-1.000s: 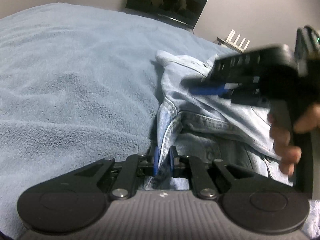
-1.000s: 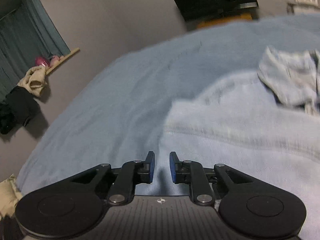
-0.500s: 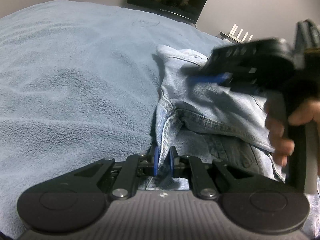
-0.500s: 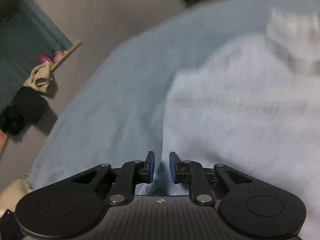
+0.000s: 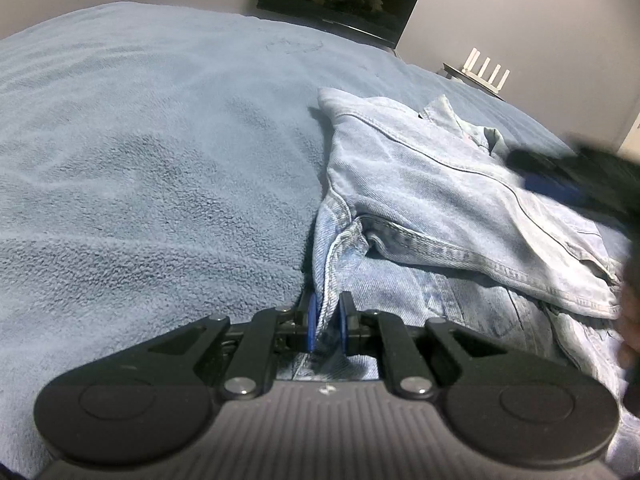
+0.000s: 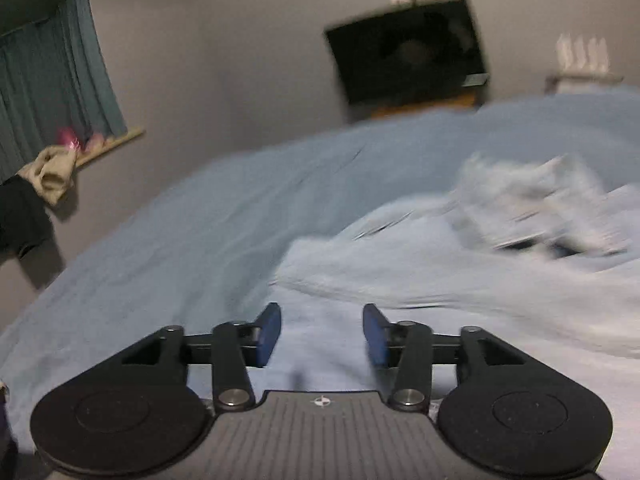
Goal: Fold large clothes
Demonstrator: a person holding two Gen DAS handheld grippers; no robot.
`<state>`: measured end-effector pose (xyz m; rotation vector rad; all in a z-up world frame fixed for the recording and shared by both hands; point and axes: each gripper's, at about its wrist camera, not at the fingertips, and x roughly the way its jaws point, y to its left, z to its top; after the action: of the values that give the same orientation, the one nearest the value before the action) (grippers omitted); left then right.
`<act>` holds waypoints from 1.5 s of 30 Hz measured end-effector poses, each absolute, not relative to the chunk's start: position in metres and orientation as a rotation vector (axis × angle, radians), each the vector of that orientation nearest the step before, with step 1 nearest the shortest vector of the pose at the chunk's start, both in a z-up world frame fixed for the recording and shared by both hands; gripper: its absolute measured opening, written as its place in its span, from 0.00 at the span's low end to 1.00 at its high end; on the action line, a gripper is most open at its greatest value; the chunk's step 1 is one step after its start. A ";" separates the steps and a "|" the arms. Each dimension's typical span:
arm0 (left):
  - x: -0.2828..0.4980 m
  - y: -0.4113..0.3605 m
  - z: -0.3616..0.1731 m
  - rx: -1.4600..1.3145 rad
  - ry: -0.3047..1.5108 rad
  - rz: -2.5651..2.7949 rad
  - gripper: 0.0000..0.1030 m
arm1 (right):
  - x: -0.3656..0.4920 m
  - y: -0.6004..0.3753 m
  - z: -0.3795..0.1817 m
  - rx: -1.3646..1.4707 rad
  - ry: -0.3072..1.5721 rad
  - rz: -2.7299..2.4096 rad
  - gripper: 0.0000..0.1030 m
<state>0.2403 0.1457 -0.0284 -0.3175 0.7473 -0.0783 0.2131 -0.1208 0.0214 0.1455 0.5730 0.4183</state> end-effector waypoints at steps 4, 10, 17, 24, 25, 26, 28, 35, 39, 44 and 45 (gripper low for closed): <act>0.236 0.141 -0.029 -0.291 0.748 -0.062 0.13 | 0.190 -0.201 0.018 0.091 0.583 0.221 0.49; 0.239 0.142 -0.035 -0.280 0.754 -0.049 0.16 | 0.147 -0.315 -0.008 0.205 0.698 -0.023 0.30; 0.225 0.133 -0.032 -0.218 0.716 -0.050 0.32 | 0.034 -0.349 0.041 0.130 0.725 -0.002 0.60; 0.172 0.133 -0.005 -0.261 0.673 0.015 0.62 | -0.006 -0.347 0.045 0.201 0.793 -0.077 0.68; 0.164 0.133 -0.002 -0.276 0.675 0.029 0.63 | 0.000 -0.342 0.038 0.203 0.814 -0.087 0.68; 0.156 0.132 0.003 -0.283 0.677 0.041 0.63 | 0.004 -0.339 0.032 0.210 0.844 -0.087 0.68; 0.141 0.128 0.012 -0.277 0.666 0.053 0.63 | 0.006 -0.333 0.025 0.208 0.889 -0.083 0.68; 0.064 0.123 0.073 -0.264 0.319 0.153 0.76 | 0.005 -0.328 0.018 0.176 0.898 -0.065 0.75; 0.043 0.117 0.124 -0.245 0.221 0.134 0.88 | -0.001 -0.330 0.021 0.183 0.874 -0.052 0.77; 0.046 0.108 0.131 -0.253 0.424 0.048 0.92 | -0.005 -0.338 0.022 0.223 0.863 -0.047 0.80; 0.045 0.108 0.125 -0.253 0.455 0.036 0.92 | -0.005 -0.340 0.022 0.238 0.866 -0.048 0.81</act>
<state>0.0455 0.1080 0.1248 -0.2527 0.4555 0.0360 -0.0054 -0.3404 0.0218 0.2383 0.8659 -0.0485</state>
